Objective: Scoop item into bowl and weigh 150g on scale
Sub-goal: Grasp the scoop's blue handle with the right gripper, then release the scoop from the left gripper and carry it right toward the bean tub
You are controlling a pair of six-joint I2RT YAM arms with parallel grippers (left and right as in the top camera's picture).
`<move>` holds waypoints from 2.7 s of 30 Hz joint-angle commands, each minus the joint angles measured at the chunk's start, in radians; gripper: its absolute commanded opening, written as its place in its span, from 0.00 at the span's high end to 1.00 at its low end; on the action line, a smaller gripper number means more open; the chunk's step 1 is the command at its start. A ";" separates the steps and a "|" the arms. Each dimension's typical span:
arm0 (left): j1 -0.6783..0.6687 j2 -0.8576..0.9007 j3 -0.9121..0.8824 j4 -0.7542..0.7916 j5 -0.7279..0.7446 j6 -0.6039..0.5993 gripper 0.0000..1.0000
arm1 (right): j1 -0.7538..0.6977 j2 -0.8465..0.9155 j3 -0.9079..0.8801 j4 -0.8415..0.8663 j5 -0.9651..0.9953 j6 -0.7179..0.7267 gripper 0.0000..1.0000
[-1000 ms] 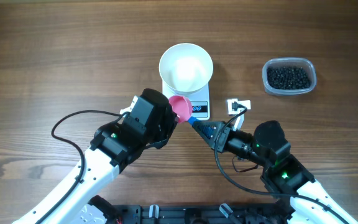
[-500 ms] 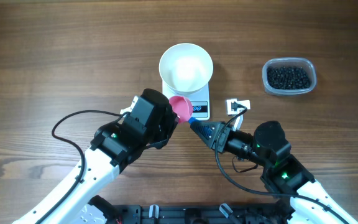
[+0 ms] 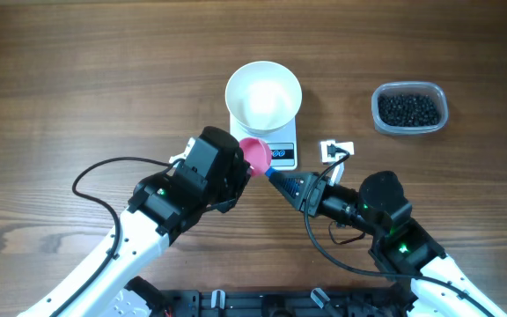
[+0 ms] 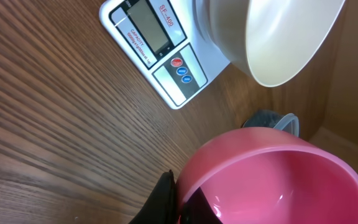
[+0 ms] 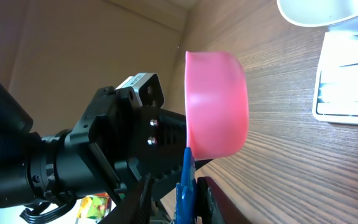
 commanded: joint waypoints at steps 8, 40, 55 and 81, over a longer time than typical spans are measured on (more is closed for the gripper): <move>-0.007 0.005 0.000 -0.004 0.000 0.016 0.96 | 0.005 -0.005 0.024 0.007 -0.019 -0.002 0.73; -0.007 0.005 0.000 -0.012 0.000 0.017 0.66 | 0.005 -0.005 0.024 -0.003 -0.018 -0.079 0.96; 0.075 -0.108 0.000 0.007 -0.017 0.231 0.11 | -0.112 -0.027 0.029 -0.115 0.019 -0.300 0.96; 0.097 -0.113 0.000 0.000 -0.086 0.459 0.00 | -0.404 -0.104 0.685 -1.246 0.287 -0.745 0.96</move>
